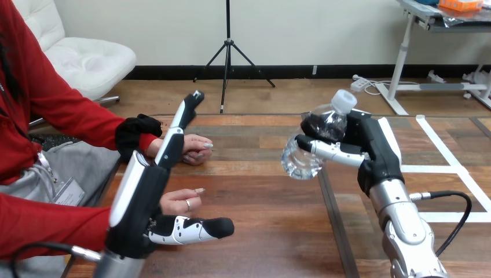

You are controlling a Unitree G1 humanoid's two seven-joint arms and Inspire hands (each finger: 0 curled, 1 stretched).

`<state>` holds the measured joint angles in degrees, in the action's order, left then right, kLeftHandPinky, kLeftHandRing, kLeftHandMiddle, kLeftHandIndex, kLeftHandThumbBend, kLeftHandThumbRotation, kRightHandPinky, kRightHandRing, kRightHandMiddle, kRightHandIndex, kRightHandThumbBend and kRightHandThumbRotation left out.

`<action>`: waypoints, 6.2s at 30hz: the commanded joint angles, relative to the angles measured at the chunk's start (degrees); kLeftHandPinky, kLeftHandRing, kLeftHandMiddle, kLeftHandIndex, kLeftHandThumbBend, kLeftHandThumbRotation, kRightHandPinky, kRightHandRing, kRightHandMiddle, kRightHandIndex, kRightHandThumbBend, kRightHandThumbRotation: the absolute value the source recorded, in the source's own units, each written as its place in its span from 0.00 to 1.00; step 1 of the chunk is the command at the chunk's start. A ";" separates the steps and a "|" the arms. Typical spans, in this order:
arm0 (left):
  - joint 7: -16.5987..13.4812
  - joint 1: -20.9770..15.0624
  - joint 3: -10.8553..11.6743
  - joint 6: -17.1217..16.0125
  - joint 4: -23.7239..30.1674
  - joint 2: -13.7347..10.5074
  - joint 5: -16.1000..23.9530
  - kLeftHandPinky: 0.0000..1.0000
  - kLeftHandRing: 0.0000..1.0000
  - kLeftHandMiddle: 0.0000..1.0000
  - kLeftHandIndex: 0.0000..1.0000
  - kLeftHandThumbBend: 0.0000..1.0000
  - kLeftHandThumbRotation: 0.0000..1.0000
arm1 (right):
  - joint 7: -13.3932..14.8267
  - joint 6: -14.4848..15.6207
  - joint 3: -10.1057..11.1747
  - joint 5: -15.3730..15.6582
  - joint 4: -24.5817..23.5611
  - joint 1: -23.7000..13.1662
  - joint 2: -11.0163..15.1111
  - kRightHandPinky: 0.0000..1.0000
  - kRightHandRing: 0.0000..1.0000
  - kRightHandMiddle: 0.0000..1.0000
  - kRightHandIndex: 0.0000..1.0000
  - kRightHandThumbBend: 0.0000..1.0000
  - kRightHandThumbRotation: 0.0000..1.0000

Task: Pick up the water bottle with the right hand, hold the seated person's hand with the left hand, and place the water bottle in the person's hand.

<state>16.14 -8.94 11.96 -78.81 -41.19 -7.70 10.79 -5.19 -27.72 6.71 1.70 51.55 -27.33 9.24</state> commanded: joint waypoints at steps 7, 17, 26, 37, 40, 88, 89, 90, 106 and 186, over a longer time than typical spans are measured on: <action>-6.63 0.12 7.47 9.90 15.33 -8.74 15.50 1.00 1.00 1.00 1.00 1.00 0.61 | 0.77 -0.08 -0.49 0.24 -6.06 -1.65 0.54 0.27 0.32 0.42 0.42 0.78 0.00; -12.30 -1.55 6.19 16.04 15.20 -18.16 24.43 0.93 1.00 1.00 1.00 1.00 0.58 | 0.14 -0.56 -0.51 -0.18 -6.76 -1.42 0.72 0.27 0.32 0.41 0.41 0.78 0.00; -18.07 -4.72 1.56 21.03 10.24 -26.73 31.86 0.85 0.97 0.99 1.00 1.00 0.58 | -0.73 0.10 -0.51 -0.97 -10.24 -0.28 0.93 0.26 0.31 0.41 0.41 0.78 0.00; -23.09 -8.58 -6.10 25.84 4.95 -33.39 37.62 0.80 0.94 0.96 0.97 1.00 0.58 | -1.62 1.64 -0.42 -1.89 -15.72 1.68 0.91 0.26 0.30 0.39 0.41 0.79 0.00; -21.96 -9.42 -8.21 28.05 4.61 -34.92 38.45 0.80 0.94 0.95 0.96 1.00 0.57 | -1.83 2.31 -0.51 -1.98 -17.12 2.17 1.07 0.26 0.29 0.39 0.41 0.78 0.00; -18.56 -23.95 -31.11 36.88 -10.69 -41.16 43.03 0.83 0.92 0.94 0.96 1.00 0.51 | -2.29 17.85 -0.55 -3.71 -46.44 11.16 1.48 0.23 0.26 0.36 0.38 0.73 0.00; -18.47 -24.19 -31.41 36.98 -11.06 -41.30 43.09 0.83 0.92 0.94 0.96 1.00 0.51 | -2.39 18.33 -0.50 -3.97 -47.14 11.37 1.48 0.22 0.26 0.36 0.38 0.73 0.00; -18.47 -24.32 -31.61 36.98 -11.29 -41.44 43.03 0.83 0.91 0.93 0.96 1.00 0.49 | -2.50 18.61 -0.45 -4.17 -47.52 11.50 1.50 0.22 0.26 0.36 0.38 0.73 0.00; -24.51 -29.56 -38.73 40.02 -19.90 -40.24 47.50 0.82 0.86 0.88 0.90 1.00 0.42 | -2.76 22.43 -0.20 -5.24 -55.35 13.86 1.66 0.20 0.24 0.35 0.37 0.71 0.00; -38.67 -31.51 -42.79 37.01 -31.85 -33.50 36.44 0.40 0.45 0.50 0.52 0.76 0.22 | -3.42 25.50 -0.81 -6.74 -60.13 15.09 1.76 0.19 0.24 0.34 0.37 0.69 0.00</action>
<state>-20.08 -39.54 -32.56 -40.20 -73.68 -42.24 49.49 -8.68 -0.15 5.60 -4.64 -9.04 -8.96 11.30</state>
